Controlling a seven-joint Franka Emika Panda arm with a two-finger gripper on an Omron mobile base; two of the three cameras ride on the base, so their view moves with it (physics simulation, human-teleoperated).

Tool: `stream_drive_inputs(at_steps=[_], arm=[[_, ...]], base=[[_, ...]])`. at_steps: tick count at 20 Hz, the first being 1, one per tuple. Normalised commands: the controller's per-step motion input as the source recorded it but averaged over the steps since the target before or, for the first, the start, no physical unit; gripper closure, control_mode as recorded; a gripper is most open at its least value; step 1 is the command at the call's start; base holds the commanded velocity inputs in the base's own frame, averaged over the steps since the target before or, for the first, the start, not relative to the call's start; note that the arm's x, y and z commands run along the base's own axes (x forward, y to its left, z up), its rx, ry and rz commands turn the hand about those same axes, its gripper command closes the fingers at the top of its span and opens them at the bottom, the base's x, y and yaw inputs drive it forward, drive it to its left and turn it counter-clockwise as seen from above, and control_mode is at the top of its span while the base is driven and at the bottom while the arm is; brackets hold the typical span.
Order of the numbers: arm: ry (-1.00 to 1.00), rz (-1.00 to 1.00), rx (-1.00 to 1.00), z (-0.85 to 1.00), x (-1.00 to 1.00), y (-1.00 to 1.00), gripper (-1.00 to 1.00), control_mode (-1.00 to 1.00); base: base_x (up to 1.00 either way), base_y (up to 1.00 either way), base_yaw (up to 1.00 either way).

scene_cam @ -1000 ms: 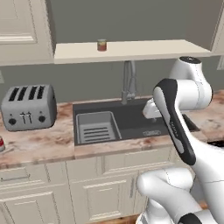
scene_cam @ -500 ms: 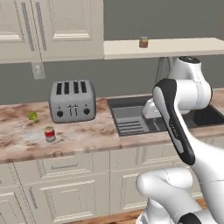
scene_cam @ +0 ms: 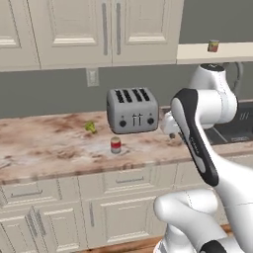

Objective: Restock the canned food cabinet by taking the new fresh canned food from the counter and placing it in the cabinet. Then, take the old canned food from the cabinet and place it on the counter.

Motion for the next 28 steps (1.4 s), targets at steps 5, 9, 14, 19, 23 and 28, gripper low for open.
stream_drive_inputs(at_steps=[5,9,14,19,23,28], arm=[[0.00,0.00,0.00,0.00,0.00,0.00,-1.00,1.00],[0.00,0.00,0.00,0.00,0.00,0.00,-1.00,1.00],[0.00,0.00,0.00,0.00,0.00,0.00,-1.00,1.00],[0.00,0.00,0.00,0.00,0.03,0.06,-1.00,-1.00],[0.00,0.00,0.00,-0.41,0.17,0.26,-1.00,-1.00],[-0.02,0.00,0.00,-0.84,0.27,0.39,-1.00,-1.00]], base=[[0.33,0.33,-0.01],[0.44,0.34,-0.02],[0.37,0.44,0.00],[0.15,0.28,0.00],[0.00,0.00,0.00],[0.00,0.00,0.00]])
